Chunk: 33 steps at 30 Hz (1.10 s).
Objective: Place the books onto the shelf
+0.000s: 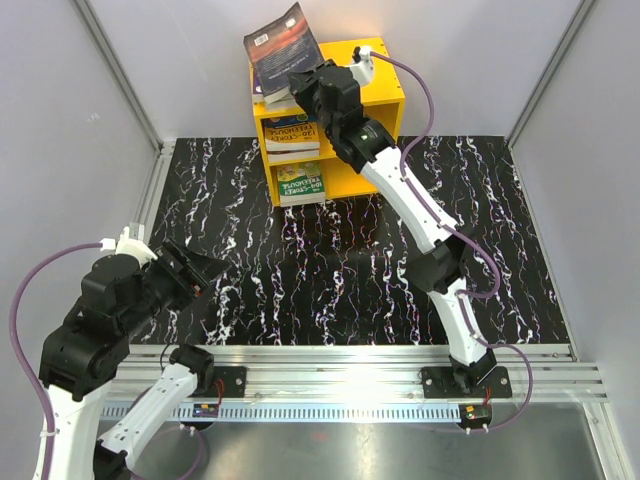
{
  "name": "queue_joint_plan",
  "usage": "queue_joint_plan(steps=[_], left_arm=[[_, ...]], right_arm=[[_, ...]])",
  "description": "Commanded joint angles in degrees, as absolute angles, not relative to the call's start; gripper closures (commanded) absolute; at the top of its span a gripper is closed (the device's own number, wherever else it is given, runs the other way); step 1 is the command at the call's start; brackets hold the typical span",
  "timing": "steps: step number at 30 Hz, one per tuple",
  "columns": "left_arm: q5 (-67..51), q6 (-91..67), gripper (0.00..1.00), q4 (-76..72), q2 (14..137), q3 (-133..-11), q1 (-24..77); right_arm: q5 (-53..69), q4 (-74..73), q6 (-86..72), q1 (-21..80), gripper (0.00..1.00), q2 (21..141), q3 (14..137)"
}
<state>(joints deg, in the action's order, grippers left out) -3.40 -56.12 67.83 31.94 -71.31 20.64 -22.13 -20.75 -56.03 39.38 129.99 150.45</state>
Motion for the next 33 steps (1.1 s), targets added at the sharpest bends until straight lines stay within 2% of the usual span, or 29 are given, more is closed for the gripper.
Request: queue_joint_plan(steps=[1,3,4,5,7,8,9,11,12,13,28,31,33], left_arm=[[-4.3,-55.8,0.24,66.1,32.2,-71.8,20.8],[-4.6,-55.7,0.24,65.8,32.3,-72.0,20.8],[-4.6,-55.6,0.24,65.9,32.3,-72.2,20.8],[-4.5,-55.6,0.24,65.9,32.4,-72.3,20.7],[-4.5,-55.5,0.23,65.9,32.4,-72.5,20.7],[-4.5,-55.5,0.23,65.8,32.4,-72.4,20.7],[-4.6,-55.5,0.23,65.8,32.4,-72.3,20.7],[-4.7,-55.5,0.23,65.7,32.3,-72.0,20.8],[-4.7,-55.5,0.23,65.5,32.2,-71.9,20.8],[-4.9,-55.5,0.23,65.4,32.2,-71.8,20.7],[-4.6,-54.1,0.23,63.1,33.8,-71.1,20.8],[-3.8,-53.4,0.21,62.3,34.5,-71.1,20.8],[-2.4,-52.3,0.17,62.1,35.2,-71.4,20.7]], right_arm=[[-26.8,-14.2,-56.9,38.0,1.0,127.3,151.3],[-26.4,-14.5,-56.9,38.0,0.94,127.0,151.2],[-25.9,-14.2,-56.9,37.9,0.86,126.8,150.5],[-25.8,-14.2,-56.5,38.0,0.67,126.4,150.2],[-24.7,-13.5,-56.3,38.0,0.48,125.9,148.8],[-24.3,-13.3,-55.7,37.9,0.45,125.3,148.5],[-23.4,-13.3,-55.6,38.0,0.37,125.0,148.0],[-22.7,-13.1,-55.4,38.0,0.26,124.3,147.1],[-21.9,-13.3,-55.4,37.9,0.1,124.2,147.0],[-21.6,-13.5,-55.3,37.8,0.0,123.9,146.6],[-11.2,-15.0,-55.1,38.1,0.0,110.1,127.7],[-7.0,-15.1,-53.8,38.7,0.0,106.7,123.2],[-5.2,-16.7,-52.0,40.3,0.0,104.6,119.1]])
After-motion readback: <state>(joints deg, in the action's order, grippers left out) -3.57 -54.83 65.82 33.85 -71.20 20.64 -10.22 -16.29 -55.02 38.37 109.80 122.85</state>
